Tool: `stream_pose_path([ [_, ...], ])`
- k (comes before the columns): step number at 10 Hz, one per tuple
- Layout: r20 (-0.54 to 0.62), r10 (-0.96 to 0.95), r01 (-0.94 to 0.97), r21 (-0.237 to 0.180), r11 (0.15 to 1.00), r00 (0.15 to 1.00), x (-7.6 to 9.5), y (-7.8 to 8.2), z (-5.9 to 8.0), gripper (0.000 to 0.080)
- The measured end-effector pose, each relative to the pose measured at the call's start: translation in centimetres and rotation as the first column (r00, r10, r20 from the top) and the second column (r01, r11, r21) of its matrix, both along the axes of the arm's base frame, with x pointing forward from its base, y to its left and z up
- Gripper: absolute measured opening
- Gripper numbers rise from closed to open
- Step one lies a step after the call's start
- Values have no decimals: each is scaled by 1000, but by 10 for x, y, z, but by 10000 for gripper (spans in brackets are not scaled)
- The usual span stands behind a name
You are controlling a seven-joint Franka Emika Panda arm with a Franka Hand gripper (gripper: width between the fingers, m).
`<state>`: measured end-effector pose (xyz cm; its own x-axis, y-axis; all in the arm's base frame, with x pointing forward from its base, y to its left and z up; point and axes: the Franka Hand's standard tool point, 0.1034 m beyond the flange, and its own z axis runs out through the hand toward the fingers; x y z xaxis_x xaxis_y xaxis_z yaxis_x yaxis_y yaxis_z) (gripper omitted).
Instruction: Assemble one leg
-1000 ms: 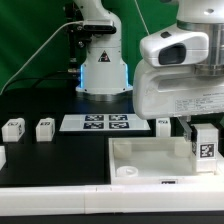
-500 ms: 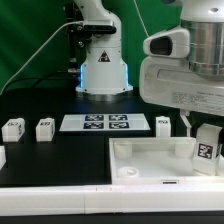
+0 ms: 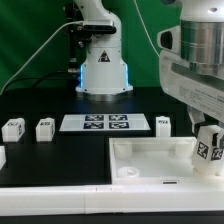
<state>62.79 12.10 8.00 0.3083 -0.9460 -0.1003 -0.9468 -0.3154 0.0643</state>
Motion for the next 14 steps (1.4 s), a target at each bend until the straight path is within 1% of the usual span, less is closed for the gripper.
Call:
stream_pose_path([
  [1, -2, -120, 120, -9, 993, 993, 1, 0, 0, 294],
  [2, -5, -197, 197, -15, 980, 980, 1, -1, 0, 294],
  [3, -6, -229, 228, -18, 973, 974, 1, -1, 0, 294],
  [5, -4, -184, 184, -14, 983, 983, 1, -1, 0, 294],
  [6, -4, -159, 159, -12, 987, 987, 0, 0, -1, 396],
  [7, -4, -155, 155, -12, 988, 988, 0, 2, -1, 534],
  [8, -4, -138, 138, -10, 990, 990, -1, 3, -2, 613],
  [9, 5, 28, -28, 2, 1000, 1000, -1, 3, -3, 613],
  [10, 10, 159, -159, 13, 987, 987, -2, 3, -3, 641],
  [12, 28, 399, -400, 33, 916, 917, -4, 5, -5, 648],
  [13, 35, 458, -459, 37, 887, 888, -5, 7, -6, 649],
  [14, 46, 541, -542, 42, 839, 840, -5, 7, -6, 649],
])
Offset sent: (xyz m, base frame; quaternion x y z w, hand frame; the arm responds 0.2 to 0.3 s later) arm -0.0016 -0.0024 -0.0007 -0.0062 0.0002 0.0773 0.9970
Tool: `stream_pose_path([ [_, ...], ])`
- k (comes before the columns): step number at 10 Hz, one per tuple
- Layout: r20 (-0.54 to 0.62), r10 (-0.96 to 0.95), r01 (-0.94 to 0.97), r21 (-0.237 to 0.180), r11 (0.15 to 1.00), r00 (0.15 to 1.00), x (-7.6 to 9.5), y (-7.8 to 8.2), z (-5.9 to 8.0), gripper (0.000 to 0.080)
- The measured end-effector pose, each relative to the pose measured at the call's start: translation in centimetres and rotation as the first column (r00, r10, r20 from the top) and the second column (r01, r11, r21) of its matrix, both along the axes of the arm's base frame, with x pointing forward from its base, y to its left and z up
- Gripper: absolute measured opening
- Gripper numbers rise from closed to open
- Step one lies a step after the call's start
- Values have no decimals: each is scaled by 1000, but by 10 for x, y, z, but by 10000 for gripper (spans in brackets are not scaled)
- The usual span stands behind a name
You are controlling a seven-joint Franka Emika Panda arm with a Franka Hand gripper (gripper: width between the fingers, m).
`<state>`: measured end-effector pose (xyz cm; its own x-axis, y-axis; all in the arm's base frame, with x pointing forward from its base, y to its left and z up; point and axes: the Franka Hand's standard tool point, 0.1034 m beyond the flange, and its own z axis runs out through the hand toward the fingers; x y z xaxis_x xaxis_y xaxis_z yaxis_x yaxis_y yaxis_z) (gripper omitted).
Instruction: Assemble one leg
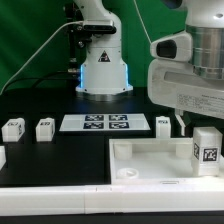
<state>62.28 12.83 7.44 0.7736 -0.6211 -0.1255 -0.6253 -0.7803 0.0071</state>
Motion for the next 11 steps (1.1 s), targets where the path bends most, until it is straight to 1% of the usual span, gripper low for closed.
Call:
stream_pose_path([
  [2, 21, 241, -241, 23, 970, 970, 0, -1, 0, 649],
  [3, 32, 378, -379, 30, 925, 925, 0, -3, 0, 649],
  [4, 27, 554, -554, 23, 832, 832, -1, -8, 1, 649],
  [5, 35, 647, -648, 26, 761, 761, 0, -12, 1, 649],
  [6, 47, 750, -751, 31, 659, 660, 1, -16, 2, 649],
  [7, 53, 780, -782, 34, 623, 624, 1, -15, 2, 649],
  [8, 51, 765, -766, 32, 642, 642, 1, -14, 2, 640],
  [9, 51, 766, -767, 33, 641, 641, 1, -14, 2, 640],
  [10, 51, 766, -767, 33, 641, 641, 1, -14, 2, 470],
  [11, 51, 766, -767, 33, 641, 641, 1, -14, 2, 470],
])
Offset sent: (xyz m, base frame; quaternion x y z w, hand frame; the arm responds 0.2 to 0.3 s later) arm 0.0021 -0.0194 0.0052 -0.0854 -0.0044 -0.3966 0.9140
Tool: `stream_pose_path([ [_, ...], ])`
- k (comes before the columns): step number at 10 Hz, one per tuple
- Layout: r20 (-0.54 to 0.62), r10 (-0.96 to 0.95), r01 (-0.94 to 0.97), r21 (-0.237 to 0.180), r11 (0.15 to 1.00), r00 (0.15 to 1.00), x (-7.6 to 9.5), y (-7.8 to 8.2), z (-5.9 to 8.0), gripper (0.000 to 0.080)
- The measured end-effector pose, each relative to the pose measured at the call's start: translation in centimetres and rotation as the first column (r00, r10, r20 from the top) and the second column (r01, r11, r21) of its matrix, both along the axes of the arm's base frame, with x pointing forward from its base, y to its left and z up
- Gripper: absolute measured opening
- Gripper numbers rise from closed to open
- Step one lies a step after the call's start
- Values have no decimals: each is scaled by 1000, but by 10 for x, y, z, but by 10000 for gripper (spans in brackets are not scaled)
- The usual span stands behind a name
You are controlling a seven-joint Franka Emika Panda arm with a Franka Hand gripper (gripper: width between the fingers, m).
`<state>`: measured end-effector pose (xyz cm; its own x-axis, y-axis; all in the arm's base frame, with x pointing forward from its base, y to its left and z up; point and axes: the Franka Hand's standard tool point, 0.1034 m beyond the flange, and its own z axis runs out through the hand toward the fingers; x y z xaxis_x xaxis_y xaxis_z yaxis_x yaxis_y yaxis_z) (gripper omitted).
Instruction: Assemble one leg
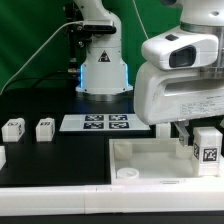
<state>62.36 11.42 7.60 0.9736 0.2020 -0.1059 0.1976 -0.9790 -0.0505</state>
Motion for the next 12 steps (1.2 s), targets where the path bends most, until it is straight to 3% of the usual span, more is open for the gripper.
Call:
stream_pose_path([
  [1, 0, 0, 0, 0, 1000, 1000, 0, 0, 0, 290],
  [5, -2, -55, 55, -4, 998, 999, 0, 0, 0, 292],
  [7, -6, -251, 251, -24, 968, 968, 0, 2, 0, 292],
  [10, 1, -554, 553, -48, 832, 832, 0, 5, -1, 293],
  [12, 11, -755, 754, -74, 653, 655, 0, 9, -1, 293],
])
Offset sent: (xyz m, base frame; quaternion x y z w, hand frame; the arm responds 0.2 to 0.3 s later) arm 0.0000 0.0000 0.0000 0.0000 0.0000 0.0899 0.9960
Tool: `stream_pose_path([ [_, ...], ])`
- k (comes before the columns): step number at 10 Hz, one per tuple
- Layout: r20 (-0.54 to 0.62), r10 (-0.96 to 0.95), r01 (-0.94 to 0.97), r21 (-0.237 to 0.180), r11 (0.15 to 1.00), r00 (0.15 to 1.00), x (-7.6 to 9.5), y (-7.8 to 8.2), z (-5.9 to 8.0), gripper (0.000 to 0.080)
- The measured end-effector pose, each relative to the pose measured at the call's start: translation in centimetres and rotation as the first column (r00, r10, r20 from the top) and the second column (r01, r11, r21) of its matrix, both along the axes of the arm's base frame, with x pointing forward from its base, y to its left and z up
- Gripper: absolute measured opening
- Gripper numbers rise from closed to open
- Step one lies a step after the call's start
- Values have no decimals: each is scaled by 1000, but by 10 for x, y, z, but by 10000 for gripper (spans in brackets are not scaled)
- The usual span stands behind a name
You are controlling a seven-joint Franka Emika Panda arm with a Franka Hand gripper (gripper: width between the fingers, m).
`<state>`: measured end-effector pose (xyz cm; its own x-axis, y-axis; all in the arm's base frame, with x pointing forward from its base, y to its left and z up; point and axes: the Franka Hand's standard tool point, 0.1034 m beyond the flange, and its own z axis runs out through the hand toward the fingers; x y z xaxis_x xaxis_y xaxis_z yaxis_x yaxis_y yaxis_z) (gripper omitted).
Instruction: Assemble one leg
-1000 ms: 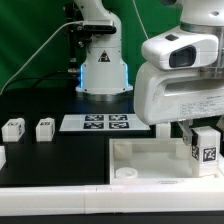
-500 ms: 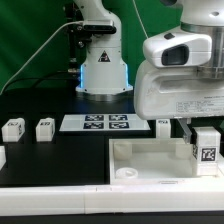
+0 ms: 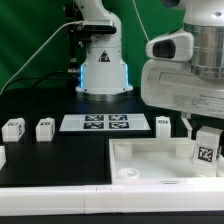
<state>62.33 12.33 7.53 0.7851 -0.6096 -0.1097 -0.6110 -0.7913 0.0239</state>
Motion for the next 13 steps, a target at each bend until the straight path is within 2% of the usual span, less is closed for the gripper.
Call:
stream_pose_path([
  [3, -3, -356, 356, -34, 934, 934, 1, 2, 0, 294],
  [7, 5, -689, 688, -61, 723, 724, 4, 3, 0, 294],
  [8, 7, -736, 735, -67, 675, 677, 4, 3, 1, 294],
  [10, 8, -719, 718, -65, 693, 695, 4, 3, 0, 294],
  [11, 7, -691, 690, -61, 721, 723, 4, 3, 0, 480],
  [12, 7, -670, 669, -58, 741, 743, 4, 4, 0, 608],
  [13, 6, -621, 621, -53, 782, 784, 4, 4, 0, 608],
])
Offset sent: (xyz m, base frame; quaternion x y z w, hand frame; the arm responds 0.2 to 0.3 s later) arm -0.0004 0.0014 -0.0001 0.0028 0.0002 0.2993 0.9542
